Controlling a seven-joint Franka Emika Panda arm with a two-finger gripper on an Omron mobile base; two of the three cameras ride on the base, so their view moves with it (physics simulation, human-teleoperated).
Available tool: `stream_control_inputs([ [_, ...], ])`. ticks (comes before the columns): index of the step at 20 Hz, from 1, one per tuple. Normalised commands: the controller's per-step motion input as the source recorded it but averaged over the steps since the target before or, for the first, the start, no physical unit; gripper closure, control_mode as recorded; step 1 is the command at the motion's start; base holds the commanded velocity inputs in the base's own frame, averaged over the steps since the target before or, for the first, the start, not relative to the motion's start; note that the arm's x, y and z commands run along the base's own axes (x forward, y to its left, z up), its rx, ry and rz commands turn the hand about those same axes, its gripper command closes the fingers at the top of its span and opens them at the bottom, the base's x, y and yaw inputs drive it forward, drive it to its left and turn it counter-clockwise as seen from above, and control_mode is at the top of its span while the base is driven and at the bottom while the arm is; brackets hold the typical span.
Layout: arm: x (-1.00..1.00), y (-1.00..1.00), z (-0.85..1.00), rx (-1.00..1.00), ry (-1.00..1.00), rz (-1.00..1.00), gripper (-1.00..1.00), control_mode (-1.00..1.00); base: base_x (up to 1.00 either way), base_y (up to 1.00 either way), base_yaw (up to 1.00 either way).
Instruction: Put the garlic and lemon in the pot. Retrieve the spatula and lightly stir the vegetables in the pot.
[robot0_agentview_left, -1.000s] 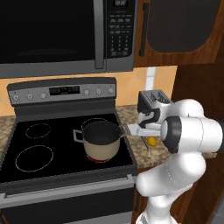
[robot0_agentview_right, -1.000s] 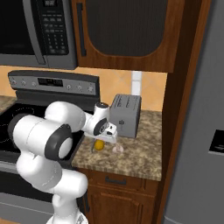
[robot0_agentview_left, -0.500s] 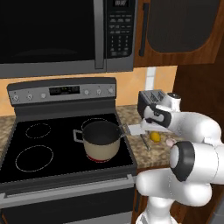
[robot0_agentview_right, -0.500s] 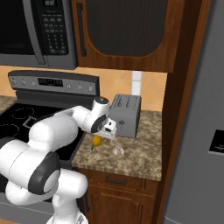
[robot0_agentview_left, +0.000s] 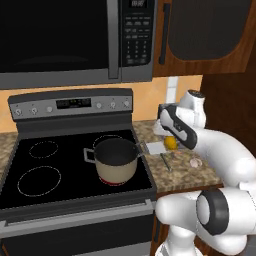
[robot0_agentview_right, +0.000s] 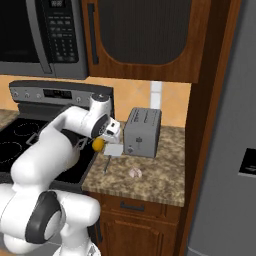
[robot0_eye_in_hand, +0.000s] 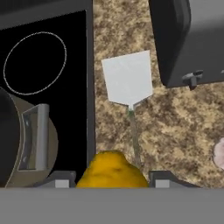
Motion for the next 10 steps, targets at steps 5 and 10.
stream_control_inputs([
  [5,0.0,0.91,0.19,0.0,-0.13,-0.05,1.0,-1.0,0.0,0.0,0.0],
  [10,0.0,1.0,0.04,0.0,-0.02,-0.06,1.0,-1.0,0.0,0.0,0.0],
])
